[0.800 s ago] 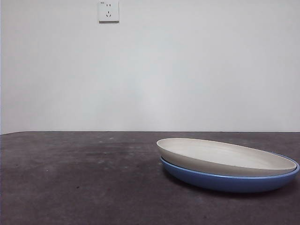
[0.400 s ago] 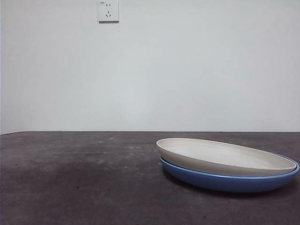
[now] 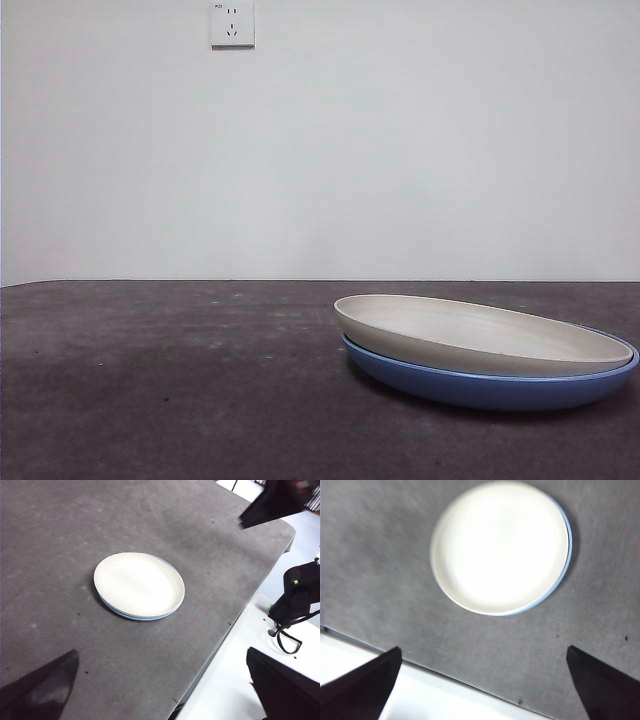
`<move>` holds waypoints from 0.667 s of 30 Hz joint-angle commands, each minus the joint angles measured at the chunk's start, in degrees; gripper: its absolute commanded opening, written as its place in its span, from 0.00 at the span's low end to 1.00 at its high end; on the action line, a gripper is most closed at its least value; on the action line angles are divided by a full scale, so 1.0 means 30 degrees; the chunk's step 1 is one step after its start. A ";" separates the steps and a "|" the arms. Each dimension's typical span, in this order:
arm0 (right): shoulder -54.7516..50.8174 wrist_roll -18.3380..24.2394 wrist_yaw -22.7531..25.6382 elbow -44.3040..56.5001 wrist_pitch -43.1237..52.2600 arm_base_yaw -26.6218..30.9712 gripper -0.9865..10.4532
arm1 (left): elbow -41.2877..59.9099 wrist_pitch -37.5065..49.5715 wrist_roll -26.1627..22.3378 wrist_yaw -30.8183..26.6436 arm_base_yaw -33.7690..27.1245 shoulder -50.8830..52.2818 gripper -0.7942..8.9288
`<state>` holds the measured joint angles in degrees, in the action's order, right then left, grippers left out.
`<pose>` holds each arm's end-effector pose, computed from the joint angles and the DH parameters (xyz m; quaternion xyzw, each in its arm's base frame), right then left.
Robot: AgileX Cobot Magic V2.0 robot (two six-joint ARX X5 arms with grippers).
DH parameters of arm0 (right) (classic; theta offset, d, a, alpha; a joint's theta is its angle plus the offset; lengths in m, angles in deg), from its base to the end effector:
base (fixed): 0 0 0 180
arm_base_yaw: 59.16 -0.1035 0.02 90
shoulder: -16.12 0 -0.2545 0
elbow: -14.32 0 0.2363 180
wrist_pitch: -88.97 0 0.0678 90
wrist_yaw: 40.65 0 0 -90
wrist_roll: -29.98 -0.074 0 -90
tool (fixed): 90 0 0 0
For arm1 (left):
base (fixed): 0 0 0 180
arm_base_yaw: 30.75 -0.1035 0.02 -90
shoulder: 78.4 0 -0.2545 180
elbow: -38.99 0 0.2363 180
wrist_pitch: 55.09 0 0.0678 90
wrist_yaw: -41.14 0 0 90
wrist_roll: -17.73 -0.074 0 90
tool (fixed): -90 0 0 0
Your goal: Pick up the white plate, put it on the blue plate, put it on desk
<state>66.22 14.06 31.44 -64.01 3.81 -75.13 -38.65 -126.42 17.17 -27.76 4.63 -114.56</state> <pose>0.1287 0.0605 0.2947 0.1244 0.5074 0.1877 0.8317 0.0745 -0.0855 0.3421 0.0362 0.2533 -0.4584 0.8511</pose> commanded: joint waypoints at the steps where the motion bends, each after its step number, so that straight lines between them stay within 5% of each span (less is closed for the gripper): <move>1: 0.2652 0.1443 -0.0051 -0.0321 0.0510 0.0401 0.59 | -0.0146 0.0117 0.0051 -0.0029 0.0087 0.0007 0.69; 13: 1.0615 0.3293 -0.3417 -0.0321 0.5362 0.3745 0.59 | -0.0153 -0.0007 0.0576 -0.0022 0.0087 0.0248 0.69; 20: 1.3457 0.3687 -0.3687 -0.0321 0.7067 0.4124 0.59 | -0.0153 0.0335 0.0889 -0.0029 0.0087 0.0248 0.69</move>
<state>105.24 23.81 20.68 -64.01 24.57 -62.74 -38.65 -126.40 19.01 -27.76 4.63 -113.62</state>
